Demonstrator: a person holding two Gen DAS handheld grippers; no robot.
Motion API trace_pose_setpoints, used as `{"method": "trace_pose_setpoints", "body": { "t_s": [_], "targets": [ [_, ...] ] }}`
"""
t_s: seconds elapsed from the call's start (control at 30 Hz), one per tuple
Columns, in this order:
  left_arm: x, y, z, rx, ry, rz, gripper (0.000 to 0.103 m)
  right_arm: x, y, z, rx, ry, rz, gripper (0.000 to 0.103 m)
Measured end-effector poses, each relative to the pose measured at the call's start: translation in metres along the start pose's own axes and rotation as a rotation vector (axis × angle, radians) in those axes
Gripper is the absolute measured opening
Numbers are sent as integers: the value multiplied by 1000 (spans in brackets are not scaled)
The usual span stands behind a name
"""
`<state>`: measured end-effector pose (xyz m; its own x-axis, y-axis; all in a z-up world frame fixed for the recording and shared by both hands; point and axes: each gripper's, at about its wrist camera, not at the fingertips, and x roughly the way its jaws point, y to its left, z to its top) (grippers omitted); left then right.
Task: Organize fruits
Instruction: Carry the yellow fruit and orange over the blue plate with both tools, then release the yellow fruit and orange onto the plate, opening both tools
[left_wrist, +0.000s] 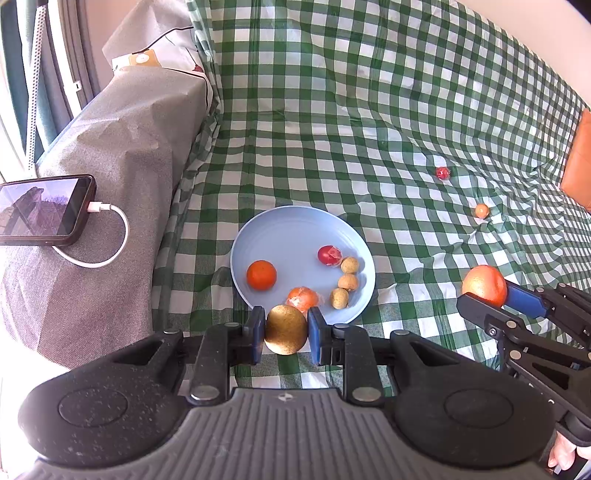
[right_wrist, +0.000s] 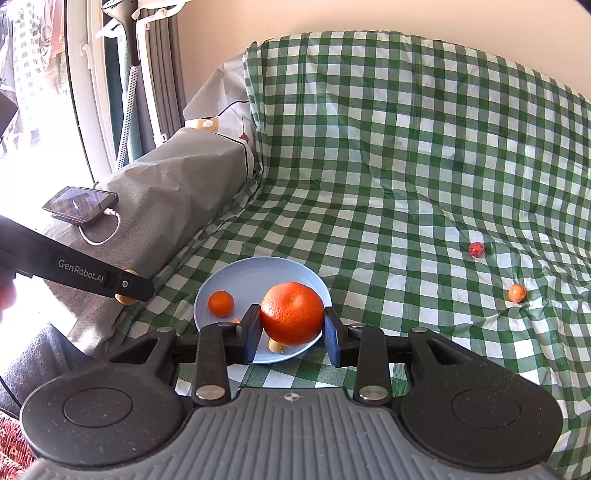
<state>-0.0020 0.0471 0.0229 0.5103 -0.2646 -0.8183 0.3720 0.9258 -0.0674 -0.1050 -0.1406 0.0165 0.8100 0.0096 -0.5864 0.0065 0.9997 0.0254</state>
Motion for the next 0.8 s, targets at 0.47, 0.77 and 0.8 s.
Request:
{"method": "trace_pose_setpoints", "body": {
  "t_s": [0.47,0.77,0.8],
  "targets": [
    [25,4,10,6,21,25,27,16,2,0,-10,28,12,37],
    [102,-1,30,72,83,58,27,94,9,-5,-36,131,28,37],
    [110,-2,32,78,88,61,27,104,9,-5,-41,144,27,37]
  ]
}}
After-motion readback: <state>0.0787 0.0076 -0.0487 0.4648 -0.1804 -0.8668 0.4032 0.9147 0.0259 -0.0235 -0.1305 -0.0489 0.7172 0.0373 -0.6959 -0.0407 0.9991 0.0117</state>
